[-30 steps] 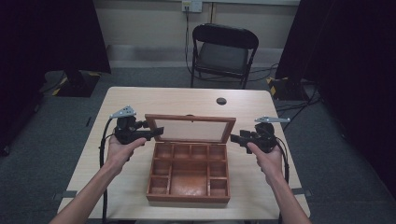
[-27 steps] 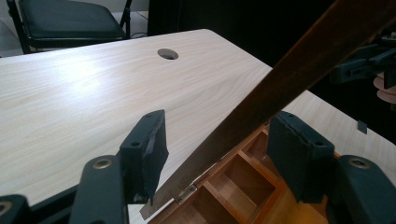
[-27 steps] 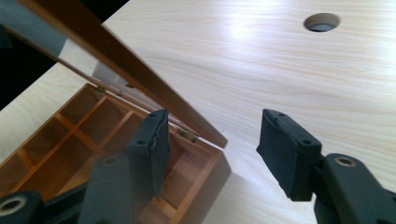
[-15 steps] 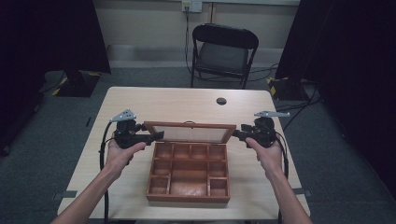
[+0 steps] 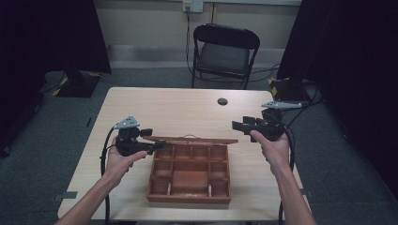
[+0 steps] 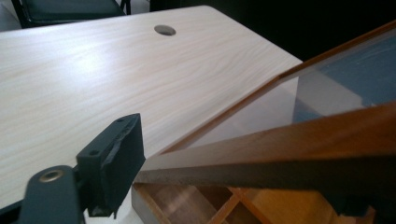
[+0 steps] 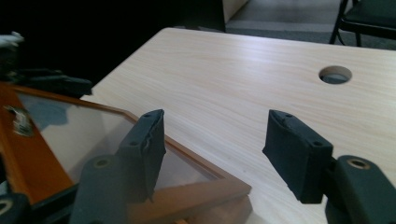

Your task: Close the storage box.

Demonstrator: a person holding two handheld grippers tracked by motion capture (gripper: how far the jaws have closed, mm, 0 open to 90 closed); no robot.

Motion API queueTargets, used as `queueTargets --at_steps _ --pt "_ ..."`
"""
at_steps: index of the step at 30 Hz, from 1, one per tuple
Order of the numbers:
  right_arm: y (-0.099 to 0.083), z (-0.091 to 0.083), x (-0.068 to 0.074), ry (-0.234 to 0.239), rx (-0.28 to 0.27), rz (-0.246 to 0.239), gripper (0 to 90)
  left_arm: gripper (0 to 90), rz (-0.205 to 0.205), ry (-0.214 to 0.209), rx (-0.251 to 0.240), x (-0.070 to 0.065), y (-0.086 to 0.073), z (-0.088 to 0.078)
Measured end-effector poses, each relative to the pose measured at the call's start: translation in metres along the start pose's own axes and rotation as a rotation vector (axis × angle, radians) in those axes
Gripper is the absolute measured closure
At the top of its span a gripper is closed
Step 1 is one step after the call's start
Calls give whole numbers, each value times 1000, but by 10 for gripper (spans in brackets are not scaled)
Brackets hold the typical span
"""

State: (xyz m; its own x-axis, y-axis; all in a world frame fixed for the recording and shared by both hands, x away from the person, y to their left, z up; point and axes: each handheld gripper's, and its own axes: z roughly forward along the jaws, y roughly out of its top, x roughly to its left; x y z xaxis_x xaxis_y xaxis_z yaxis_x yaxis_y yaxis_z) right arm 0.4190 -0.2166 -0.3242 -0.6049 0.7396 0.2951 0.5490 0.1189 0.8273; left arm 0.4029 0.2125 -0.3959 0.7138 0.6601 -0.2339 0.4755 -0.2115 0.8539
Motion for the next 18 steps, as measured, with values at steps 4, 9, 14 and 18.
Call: queueTargets --at_steps 4,9,14,18 --pt "5 -3 13 30 7 -37 378 160 11 5 8 -2 -2 0" --pt "12 0 38 103 25 -101 471 159 15 6 13 -5 -4 1" --pt "19 15 67 230 75 -156 579 159 19 -11 23 -7 -8 2" --pt "19 23 78 290 99 -174 623 162 27 -8 27 -8 -10 1"
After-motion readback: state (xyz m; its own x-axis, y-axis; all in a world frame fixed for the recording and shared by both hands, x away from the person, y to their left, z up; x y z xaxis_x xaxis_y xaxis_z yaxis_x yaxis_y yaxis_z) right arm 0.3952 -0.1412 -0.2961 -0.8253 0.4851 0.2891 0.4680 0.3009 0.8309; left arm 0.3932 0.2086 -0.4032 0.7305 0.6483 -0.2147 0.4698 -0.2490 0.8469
